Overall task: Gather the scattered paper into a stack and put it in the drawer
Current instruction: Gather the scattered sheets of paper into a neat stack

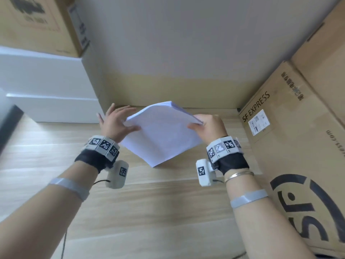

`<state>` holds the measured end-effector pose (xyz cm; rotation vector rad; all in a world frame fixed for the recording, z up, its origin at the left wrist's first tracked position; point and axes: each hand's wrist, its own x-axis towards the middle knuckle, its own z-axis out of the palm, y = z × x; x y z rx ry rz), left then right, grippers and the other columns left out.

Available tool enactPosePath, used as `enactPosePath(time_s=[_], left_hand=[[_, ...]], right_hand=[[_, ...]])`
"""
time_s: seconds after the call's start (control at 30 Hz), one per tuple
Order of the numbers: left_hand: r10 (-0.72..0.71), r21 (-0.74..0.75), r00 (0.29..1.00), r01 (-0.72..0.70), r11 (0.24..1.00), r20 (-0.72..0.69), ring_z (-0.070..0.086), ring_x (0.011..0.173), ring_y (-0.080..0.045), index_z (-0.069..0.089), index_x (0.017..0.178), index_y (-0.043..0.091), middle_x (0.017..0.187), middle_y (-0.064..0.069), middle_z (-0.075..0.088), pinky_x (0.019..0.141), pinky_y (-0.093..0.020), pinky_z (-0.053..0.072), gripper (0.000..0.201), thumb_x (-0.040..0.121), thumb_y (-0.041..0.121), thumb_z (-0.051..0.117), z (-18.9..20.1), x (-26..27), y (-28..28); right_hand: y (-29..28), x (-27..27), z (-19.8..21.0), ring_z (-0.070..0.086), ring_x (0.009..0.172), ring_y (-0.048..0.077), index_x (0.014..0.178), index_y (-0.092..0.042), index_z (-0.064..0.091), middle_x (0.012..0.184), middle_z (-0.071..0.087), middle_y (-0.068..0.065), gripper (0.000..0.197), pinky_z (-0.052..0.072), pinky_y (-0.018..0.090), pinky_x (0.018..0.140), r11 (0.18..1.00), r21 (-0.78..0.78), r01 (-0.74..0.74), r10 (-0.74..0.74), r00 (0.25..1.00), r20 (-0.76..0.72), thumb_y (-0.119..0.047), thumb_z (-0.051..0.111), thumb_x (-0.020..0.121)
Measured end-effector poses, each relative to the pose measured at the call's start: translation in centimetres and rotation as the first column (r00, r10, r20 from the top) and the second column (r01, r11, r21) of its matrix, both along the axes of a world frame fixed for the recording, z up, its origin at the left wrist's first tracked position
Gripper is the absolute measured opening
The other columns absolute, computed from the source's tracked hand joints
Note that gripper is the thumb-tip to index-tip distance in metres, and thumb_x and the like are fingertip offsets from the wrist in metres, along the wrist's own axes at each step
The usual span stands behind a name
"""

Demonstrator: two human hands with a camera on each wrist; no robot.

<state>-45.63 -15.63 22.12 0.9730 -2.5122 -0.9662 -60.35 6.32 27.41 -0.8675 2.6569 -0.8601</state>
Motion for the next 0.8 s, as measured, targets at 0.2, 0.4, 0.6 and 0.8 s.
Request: enactPosePath(time_s=[0.2, 0.4, 0.6, 0.8], left_hand=[[-0.311, 0.151, 0.937, 0.289, 0.945, 0.158, 0.062, 0.094, -0.026, 0.07, 0.1, 0.004, 0.09, -0.007, 0.07, 0.07, -0.023, 0.034, 0.02, 0.083, 0.014, 0.067, 4.0, -0.6, 0.3], [-0.104, 0.353, 0.994, 0.089, 0.931, 0.023, 0.053, 0.087, -0.019, 0.07, 0.096, 0.002, 0.093, -0.007, 0.06, 0.075, -0.029, 0.039, 0.021, 0.086, 0.02, 0.063, 2.0, 1.2, 1.8], [0.091, 0.535, 0.989, -0.014, 0.845, -0.118, 0.056, 0.076, -0.022, 0.061, 0.081, 0.016, 0.085, -0.005, 0.061, 0.085, -0.036, 0.043, 0.006, 0.086, 0.013, 0.063, 0.4, 2.6, 3.1], [0.071, 0.534, 0.977, 0.049, 0.844, -0.202, 0.059, 0.069, 0.005, 0.06, 0.088, 0.018, 0.083, 0.003, 0.065, 0.07, -0.017, 0.048, 0.009, 0.088, 0.009, 0.059, -0.5, 3.4, 3.9]], right_hand=[[-1.1, 0.4, 3.9, 0.057, 0.074, 0.026, 0.086, -0.023, 0.072, 0.073, 0.066, 0.009, 0.01, 0.047, 0.029, 0.067, 0.977, 0.131, -0.17, 0.188, 0.972, -0.143, -0.026, 0.065, 0.08], [-0.2, -0.3, 2.9, 0.064, 0.079, 0.015, 0.088, -0.028, 0.07, 0.079, 0.068, -0.008, 0.027, 0.053, 0.028, 0.079, 0.954, -0.289, 0.075, -0.075, 0.997, 0.013, -0.013, 0.075, 0.066], [-0.2, 1.9, -0.3, 0.065, 0.06, -0.006, 0.093, -0.021, 0.061, 0.073, 0.069, -0.01, 0.033, 0.051, 0.018, 0.065, 0.867, -0.434, 0.246, 0.013, 0.858, 0.513, 0.008, 0.067, 0.078], [-0.3, 4.2, -2.5, 0.058, 0.067, 0.013, 0.068, -0.02, 0.058, 0.072, 0.062, -0.004, 0.025, 0.049, 0.027, 0.067, 0.841, -0.377, 0.389, -0.087, 0.784, 0.614, -0.003, 0.075, 0.075]])
